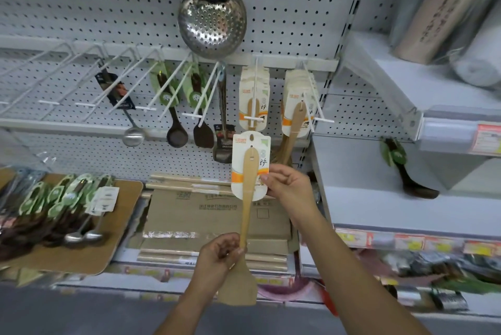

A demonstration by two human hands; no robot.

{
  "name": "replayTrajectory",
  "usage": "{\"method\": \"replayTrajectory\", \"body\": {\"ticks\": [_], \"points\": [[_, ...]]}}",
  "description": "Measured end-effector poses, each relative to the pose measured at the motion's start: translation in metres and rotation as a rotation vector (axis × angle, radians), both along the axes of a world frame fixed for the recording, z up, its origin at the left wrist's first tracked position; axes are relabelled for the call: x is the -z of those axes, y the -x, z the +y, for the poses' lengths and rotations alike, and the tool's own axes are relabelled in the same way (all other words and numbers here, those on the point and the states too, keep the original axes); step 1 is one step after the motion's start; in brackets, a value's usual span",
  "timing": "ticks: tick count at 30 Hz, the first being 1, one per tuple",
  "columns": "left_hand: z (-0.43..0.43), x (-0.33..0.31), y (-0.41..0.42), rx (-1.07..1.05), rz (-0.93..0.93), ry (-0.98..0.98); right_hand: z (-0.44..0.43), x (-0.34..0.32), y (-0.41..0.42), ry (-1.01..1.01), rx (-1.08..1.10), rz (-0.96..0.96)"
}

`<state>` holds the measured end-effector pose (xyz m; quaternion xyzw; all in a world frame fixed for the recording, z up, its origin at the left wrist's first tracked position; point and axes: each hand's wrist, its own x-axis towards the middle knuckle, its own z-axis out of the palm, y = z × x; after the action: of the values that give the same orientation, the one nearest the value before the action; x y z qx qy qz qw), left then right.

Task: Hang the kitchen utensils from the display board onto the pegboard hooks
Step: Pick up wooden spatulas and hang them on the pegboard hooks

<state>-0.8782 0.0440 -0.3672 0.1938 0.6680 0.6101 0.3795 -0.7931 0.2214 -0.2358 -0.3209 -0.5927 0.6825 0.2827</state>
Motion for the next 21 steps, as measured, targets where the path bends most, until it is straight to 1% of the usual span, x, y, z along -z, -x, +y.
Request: {"method": "replayTrajectory", "body": {"ticks": [7, 14, 21], "points": [[0.003, -0.006, -0.001, 0.041, 0.021, -0.011, -0.005, -0.008, -0.004, 0.035, 0.014, 0.011], [0.006, -0.013, -0.005, 0.023, -0.040, -0.053, -0.002, -0.018, -0.001, -0.003, -0.016, 0.012], [0.010, -0.014, -0.005, 0.065, -0.020, -0.058, -0.004, -0.019, 0.000, -0.029, -0.001, 0.027]]}}
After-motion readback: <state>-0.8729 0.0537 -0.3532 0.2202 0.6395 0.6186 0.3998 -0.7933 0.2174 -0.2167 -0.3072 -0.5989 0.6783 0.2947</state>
